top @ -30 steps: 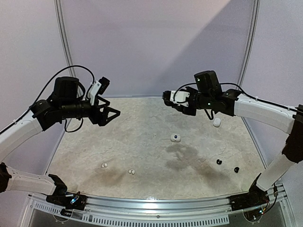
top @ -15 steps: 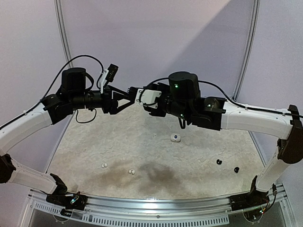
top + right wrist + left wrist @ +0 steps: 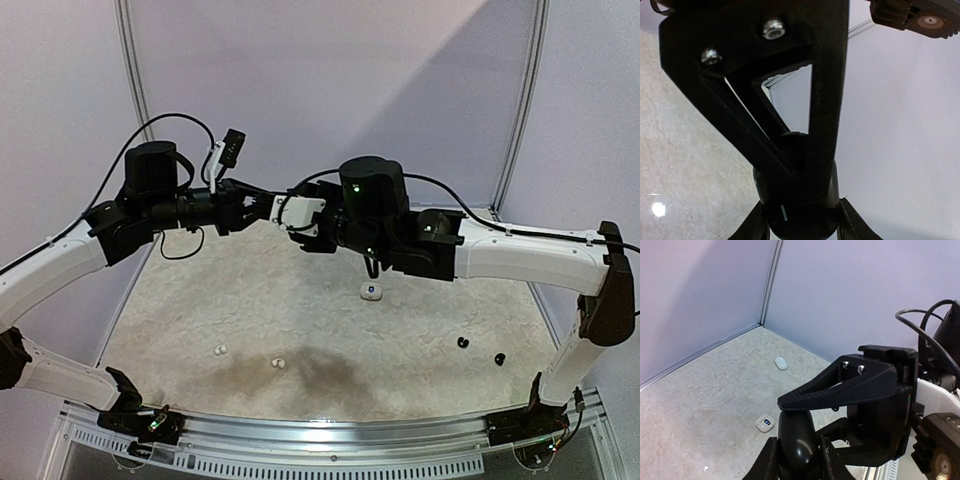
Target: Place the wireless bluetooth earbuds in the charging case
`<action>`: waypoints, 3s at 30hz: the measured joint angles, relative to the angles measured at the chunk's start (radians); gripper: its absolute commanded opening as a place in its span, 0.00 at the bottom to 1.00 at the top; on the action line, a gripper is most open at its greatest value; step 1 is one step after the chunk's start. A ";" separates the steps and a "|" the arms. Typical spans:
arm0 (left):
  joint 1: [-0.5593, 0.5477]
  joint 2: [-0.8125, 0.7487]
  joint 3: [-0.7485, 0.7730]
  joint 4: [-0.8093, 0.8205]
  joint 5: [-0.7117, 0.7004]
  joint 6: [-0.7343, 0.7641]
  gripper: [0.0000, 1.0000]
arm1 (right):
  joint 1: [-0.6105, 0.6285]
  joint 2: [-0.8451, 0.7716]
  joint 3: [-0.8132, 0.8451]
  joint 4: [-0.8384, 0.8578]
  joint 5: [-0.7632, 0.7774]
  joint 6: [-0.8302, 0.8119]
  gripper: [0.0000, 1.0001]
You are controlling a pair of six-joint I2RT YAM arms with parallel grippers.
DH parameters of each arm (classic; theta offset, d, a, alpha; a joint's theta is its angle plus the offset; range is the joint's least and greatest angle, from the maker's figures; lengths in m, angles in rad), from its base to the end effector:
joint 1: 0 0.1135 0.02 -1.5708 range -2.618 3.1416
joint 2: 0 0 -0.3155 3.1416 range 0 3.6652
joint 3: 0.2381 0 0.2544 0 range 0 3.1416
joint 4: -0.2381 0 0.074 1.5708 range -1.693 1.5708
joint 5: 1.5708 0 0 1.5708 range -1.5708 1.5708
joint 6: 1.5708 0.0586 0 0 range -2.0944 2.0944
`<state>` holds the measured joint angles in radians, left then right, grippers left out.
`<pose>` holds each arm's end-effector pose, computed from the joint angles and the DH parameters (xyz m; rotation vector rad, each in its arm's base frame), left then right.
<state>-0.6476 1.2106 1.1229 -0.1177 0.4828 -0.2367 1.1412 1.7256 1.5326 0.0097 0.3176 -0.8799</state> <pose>0.2098 -0.1928 0.4212 0.7371 1.7286 -1.0511 0.2042 0.4017 0.4131 -1.3433 1.1147 -0.0873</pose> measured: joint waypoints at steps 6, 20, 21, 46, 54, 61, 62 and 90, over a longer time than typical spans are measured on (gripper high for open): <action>0.000 -0.022 -0.002 -0.029 0.002 0.039 0.00 | 0.004 0.000 0.000 0.006 -0.007 0.027 0.86; 0.000 -0.179 -0.040 -0.112 0.154 0.404 0.00 | -0.068 -0.171 -0.022 -0.156 -0.485 0.432 0.90; 0.000 -0.178 -0.044 -0.113 0.171 0.413 0.00 | -0.075 -0.184 -0.020 -0.164 -0.528 0.472 0.87; 0.000 -0.177 -0.050 -0.152 0.277 0.404 0.78 | -0.100 -0.043 0.092 -0.250 -0.851 0.751 0.03; 0.003 -0.198 -0.109 -0.158 0.213 0.369 0.36 | -0.100 -0.058 0.080 -0.186 -0.879 0.744 0.01; 0.004 -0.212 -0.131 -0.110 0.236 0.333 0.47 | -0.100 -0.058 0.080 -0.183 -0.878 0.739 0.00; 0.004 -0.212 -0.132 -0.104 0.243 0.335 0.47 | -0.100 -0.058 0.080 -0.183 -0.877 0.737 0.00; 0.006 -0.204 -0.142 0.010 0.322 0.289 0.00 | -0.101 -0.058 0.080 -0.183 -0.818 0.745 0.61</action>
<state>-0.6415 1.0065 0.9813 -0.1081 0.8043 0.0521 1.0405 1.6676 1.6131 -0.1738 -0.5003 -0.1352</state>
